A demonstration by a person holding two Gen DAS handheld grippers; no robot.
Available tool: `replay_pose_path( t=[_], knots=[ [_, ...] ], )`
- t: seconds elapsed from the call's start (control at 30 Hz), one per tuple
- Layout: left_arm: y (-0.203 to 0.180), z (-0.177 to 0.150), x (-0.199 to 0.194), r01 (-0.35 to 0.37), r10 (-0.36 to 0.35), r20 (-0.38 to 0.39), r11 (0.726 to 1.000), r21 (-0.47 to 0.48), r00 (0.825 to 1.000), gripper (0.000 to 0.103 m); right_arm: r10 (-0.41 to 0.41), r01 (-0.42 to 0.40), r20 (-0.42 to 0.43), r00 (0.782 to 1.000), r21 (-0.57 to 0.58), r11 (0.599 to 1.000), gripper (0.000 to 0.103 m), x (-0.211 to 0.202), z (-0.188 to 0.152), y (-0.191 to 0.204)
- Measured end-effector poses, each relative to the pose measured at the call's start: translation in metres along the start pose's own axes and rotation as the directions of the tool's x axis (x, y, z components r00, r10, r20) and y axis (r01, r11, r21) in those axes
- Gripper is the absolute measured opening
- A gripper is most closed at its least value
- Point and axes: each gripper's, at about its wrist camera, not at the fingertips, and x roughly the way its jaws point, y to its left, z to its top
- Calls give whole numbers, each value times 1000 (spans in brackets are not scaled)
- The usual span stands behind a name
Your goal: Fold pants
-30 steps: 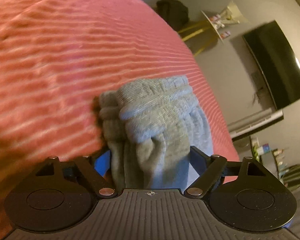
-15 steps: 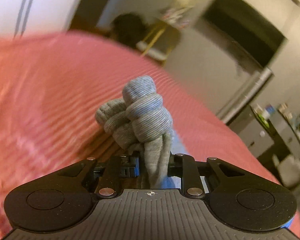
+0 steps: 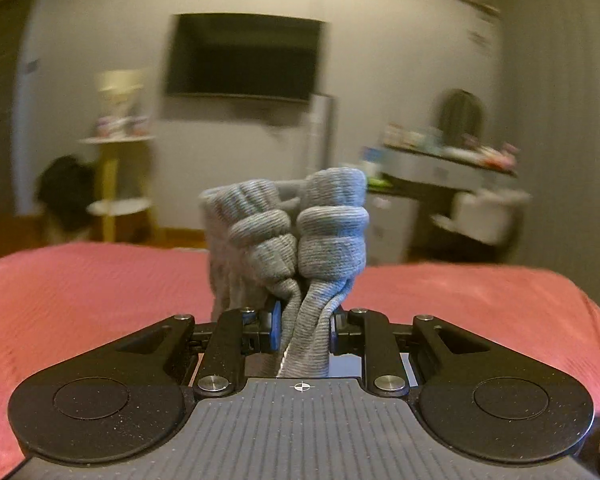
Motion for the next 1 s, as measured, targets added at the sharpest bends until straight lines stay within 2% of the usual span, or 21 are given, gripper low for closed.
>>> replay_pose_path(
  t=[0.1, 0.2, 0.3, 0.4, 0.47, 0.53, 0.6, 0.63, 0.67, 0.7, 0.73, 0.77, 0.8, 0.83, 0.87, 0.93, 0.97, 1.0],
  knots=[
    [-47, -17, 10, 100, -95, -63, 992, 77, 993, 24, -2, 2, 7, 1000, 10, 1000, 79, -3, 0, -2],
    [-84, -48, 24, 158, -134, -171, 978, 134, 976, 25, -8, 8, 15, 1000, 26, 1000, 79, -7, 0, -5],
    [-109, -81, 45, 164, -103, -295, 969, 187, 950, 31, -15, 14, 24, 1000, 43, 999, 79, -11, 0, -9],
    [-124, -106, 55, 152, -63, -396, 968, 197, 916, 34, -19, 17, 28, 999, 60, 998, 79, -13, 0, -12],
    [-127, -112, 53, 145, -45, -412, 966, 216, 910, 38, -30, 28, 28, 999, 62, 998, 79, -14, 1, -13],
    [-124, -112, 46, 158, -55, -424, 965, 210, 904, 47, -32, 30, 26, 999, 61, 998, 79, -14, 1, -13],
    [-114, -101, 48, 182, -104, -452, 974, 133, 886, 53, -35, 34, 24, 999, 55, 998, 79, -12, 2, -11],
    [-110, -96, 48, 198, -140, -462, 977, 80, 876, 62, -38, 36, 23, 999, 51, 998, 79, -12, 2, -11],
    [-100, -94, 46, 221, -193, -465, 975, 6, 864, 65, -40, 39, 22, 999, 47, 998, 79, -11, 2, -10],
    [-87, -91, 42, 271, -298, -454, 954, -126, 839, 69, -44, 43, 21, 999, 44, 998, 79, -11, 2, -10],
    [-77, -90, 44, 315, -396, -434, 916, -248, 810, 71, -52, 51, 17, 999, 39, 998, 79, -10, 2, -9],
    [-62, -90, 46, 350, -497, -399, 853, -387, 771, 71, -57, 57, 14, 998, 36, 998, 79, -10, 2, -10],
    [-48, -89, 46, 346, -556, -364, 794, -500, 747, 71, -58, 57, 15, 998, 39, 998, 79, -11, 2, -10],
    [-38, -89, 45, 321, -556, -346, 775, -544, 756, 71, -55, 54, 19, 998, 51, 997, 79, -13, 3, -12],
    [-29, -87, 43, 285, -522, -335, 783, -553, 784, 73, -55, 54, 24, 998, 72, 996, 79, -15, 4, -14],
    [-15, -85, 37, 189, -379, -335, 856, -482, 863, 77, -46, 41, 40, 998, 127, 991, 79, -20, 6, -22],
    [-10, -85, 35, 129, -296, -337, 890, -438, 894, 78, -32, 22, 53, 998, 176, 984, 79, -24, 6, -29],
    [-3, -88, 34, 52, -199, -349, 920, -388, 916, 78, -12, -3, 68, 998, 222, 975, 79, -28, 7, -35]
  ],
)
